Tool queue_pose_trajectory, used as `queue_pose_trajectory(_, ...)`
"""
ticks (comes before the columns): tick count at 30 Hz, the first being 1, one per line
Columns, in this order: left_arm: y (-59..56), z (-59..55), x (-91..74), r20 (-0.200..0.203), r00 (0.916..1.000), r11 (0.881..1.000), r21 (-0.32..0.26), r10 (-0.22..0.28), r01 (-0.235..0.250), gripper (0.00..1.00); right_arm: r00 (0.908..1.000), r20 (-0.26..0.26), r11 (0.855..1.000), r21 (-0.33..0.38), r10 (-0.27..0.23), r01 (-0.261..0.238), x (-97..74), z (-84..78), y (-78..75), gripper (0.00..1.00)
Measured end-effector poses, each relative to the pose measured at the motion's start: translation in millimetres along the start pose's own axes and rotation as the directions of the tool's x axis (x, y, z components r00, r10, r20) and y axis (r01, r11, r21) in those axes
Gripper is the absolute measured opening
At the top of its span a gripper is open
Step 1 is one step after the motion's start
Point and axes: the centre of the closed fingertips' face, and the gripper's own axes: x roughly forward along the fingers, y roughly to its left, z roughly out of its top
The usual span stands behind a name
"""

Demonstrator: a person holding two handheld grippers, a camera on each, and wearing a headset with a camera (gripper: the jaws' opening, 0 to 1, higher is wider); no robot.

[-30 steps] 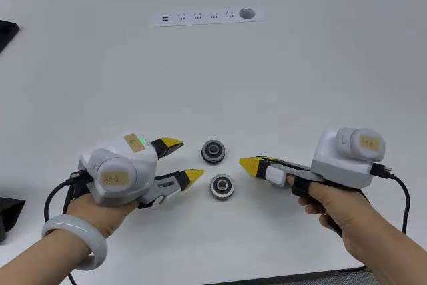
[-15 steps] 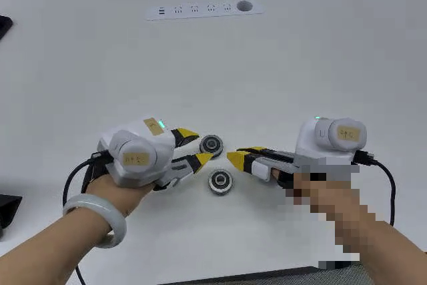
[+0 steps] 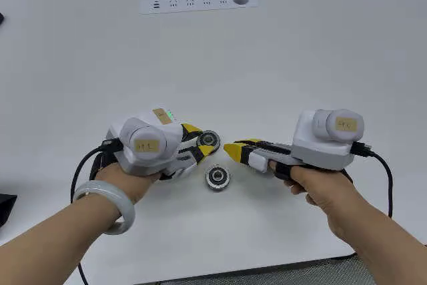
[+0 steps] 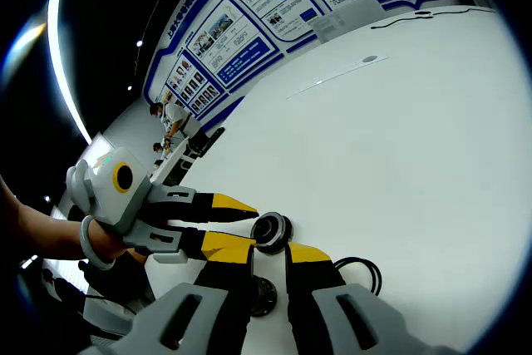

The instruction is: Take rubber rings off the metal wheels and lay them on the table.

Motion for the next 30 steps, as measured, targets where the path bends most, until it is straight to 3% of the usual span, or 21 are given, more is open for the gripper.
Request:
queue_pose_trajectory(12,-0.5,-5.7,4.8,-0.031,0.9994,1.000,0.012,-0.016,0.016,0.16,0.9999,0.011,0.999,0.034,0.007,-0.007,7.0,4.7,-3.9,0.17)
queue_pose_trajectory(30,-0.5,-3.6,6.7,-0.016,0.9995,1.000,0.016,-0.026,0.026,0.13,0.9993,-0.017,0.996,0.080,0.033,-0.031,29.9,3.5,-7.6,0.18)
